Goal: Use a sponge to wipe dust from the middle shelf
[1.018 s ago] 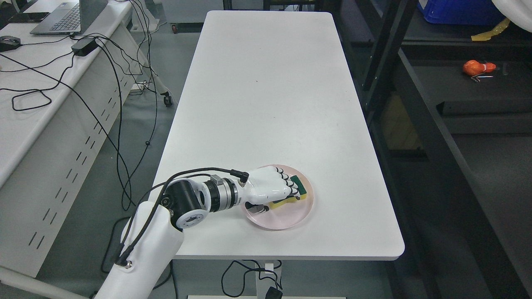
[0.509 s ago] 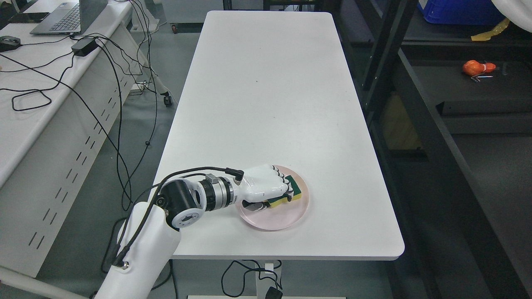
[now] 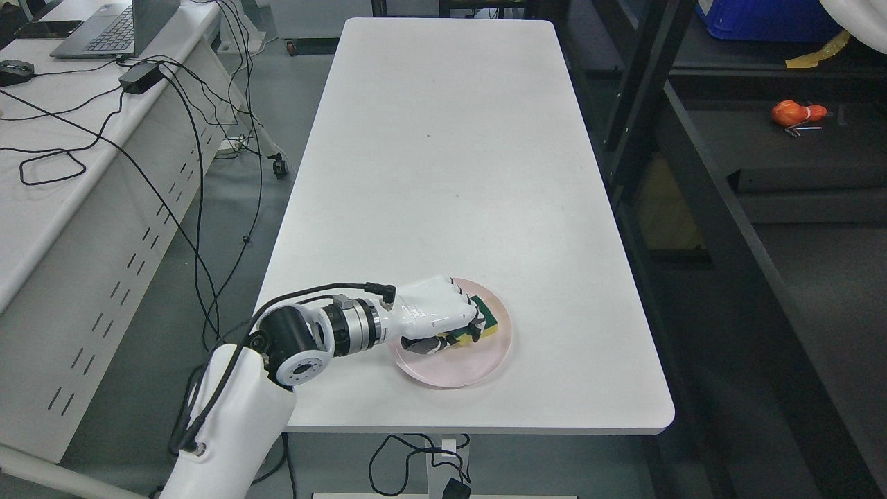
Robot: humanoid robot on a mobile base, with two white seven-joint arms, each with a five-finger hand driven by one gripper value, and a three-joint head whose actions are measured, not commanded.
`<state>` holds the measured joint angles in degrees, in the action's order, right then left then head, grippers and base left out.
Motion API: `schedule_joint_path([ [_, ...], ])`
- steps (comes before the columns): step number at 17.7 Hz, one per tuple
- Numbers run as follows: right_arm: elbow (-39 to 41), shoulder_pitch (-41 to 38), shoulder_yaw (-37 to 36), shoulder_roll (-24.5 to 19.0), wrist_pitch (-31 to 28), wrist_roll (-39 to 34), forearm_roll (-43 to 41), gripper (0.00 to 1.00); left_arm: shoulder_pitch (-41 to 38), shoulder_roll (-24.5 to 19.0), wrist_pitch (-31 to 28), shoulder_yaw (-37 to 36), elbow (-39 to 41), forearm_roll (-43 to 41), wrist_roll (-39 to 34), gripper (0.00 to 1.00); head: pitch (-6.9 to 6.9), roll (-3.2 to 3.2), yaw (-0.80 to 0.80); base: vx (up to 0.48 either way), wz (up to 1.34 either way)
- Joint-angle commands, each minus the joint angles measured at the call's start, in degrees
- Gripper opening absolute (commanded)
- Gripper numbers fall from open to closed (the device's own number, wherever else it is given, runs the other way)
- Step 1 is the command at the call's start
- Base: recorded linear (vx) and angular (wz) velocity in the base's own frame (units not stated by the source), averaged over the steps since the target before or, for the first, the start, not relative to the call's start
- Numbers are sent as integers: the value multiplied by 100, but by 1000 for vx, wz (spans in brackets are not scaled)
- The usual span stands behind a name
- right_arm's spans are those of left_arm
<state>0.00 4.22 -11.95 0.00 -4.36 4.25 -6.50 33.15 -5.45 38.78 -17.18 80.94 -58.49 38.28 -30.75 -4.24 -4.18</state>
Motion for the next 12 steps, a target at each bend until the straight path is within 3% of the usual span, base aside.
schedule_joint_path([
  [1,100,0,8,100,-3,-3,0,100,-2,35,209,443,18,750,4,0,0,0,0,0,0],
  [7,100,0,-1,100,-3,-3,0,100,51,35,622,996,140,1296,4,0,0,0,0,0,0],
  [12,100,0,-1,100,-3,-3,0,100,402,-18,622,1427,518,1376,57,0,0,0,0,0,0],
])
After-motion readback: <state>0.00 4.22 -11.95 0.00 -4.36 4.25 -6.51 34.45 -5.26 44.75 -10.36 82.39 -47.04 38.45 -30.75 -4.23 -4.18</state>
